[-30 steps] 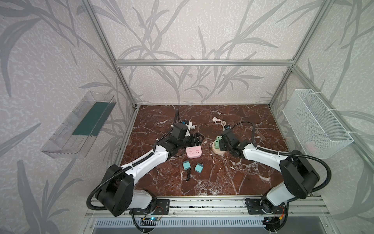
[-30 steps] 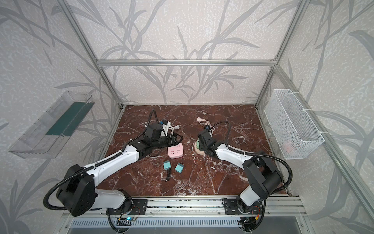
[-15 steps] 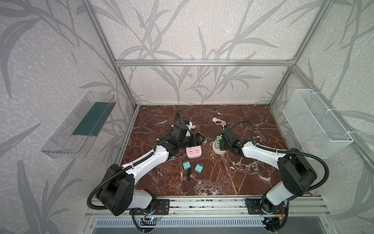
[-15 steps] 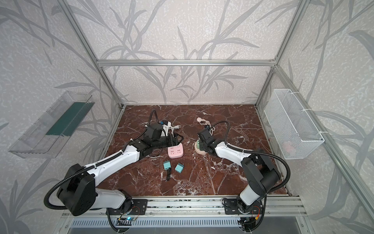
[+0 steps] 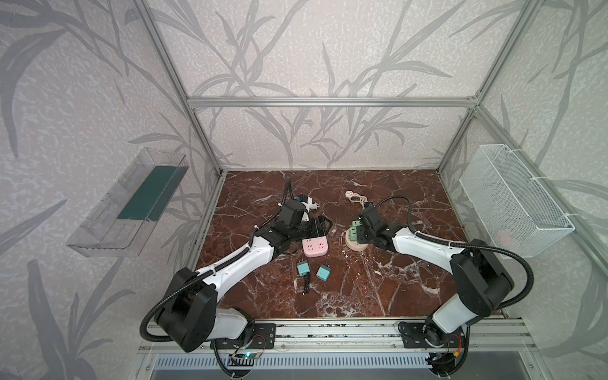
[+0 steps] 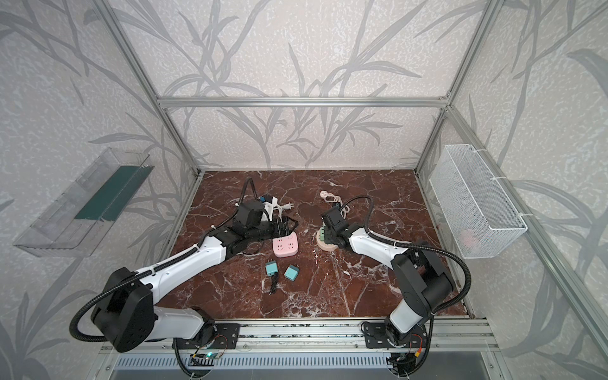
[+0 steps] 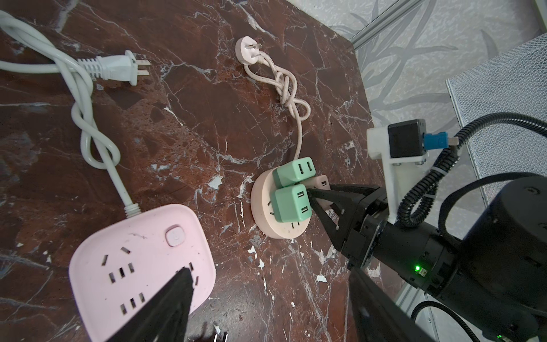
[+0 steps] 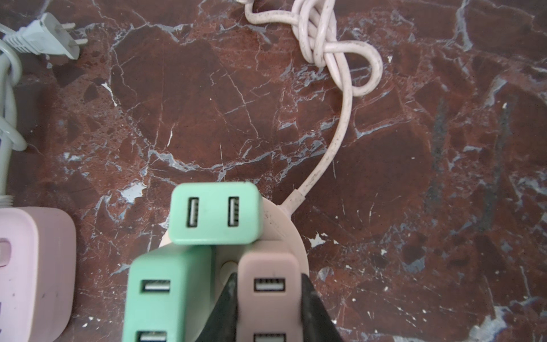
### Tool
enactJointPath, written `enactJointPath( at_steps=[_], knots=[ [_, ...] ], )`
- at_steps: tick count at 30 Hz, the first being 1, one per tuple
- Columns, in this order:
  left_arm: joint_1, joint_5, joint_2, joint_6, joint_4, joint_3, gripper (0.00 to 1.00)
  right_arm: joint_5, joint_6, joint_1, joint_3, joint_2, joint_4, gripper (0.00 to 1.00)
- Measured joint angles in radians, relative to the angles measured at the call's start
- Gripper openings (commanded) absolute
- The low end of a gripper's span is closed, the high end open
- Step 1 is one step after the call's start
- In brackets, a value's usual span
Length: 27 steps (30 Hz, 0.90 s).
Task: Insert the plug
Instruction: 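Press the pink adapter down into the round beige strip with right gripper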
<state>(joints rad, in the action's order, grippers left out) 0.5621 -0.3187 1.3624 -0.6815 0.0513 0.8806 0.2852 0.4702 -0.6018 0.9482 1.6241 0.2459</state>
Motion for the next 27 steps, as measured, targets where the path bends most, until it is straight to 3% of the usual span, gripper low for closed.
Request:
enactJointPath(
  at_steps=[16,27],
  knots=[
    [0.000,0.003,0.000,0.000,0.000,-0.001,0.81,-0.002,-0.005,0.011,0.081,0.072,0.048,0.00],
    [0.000,0.003,0.000,0.000,-0.001,-0.001,0.81,-0.105,-0.014,0.060,0.086,0.096,0.039,0.00]
  ],
)
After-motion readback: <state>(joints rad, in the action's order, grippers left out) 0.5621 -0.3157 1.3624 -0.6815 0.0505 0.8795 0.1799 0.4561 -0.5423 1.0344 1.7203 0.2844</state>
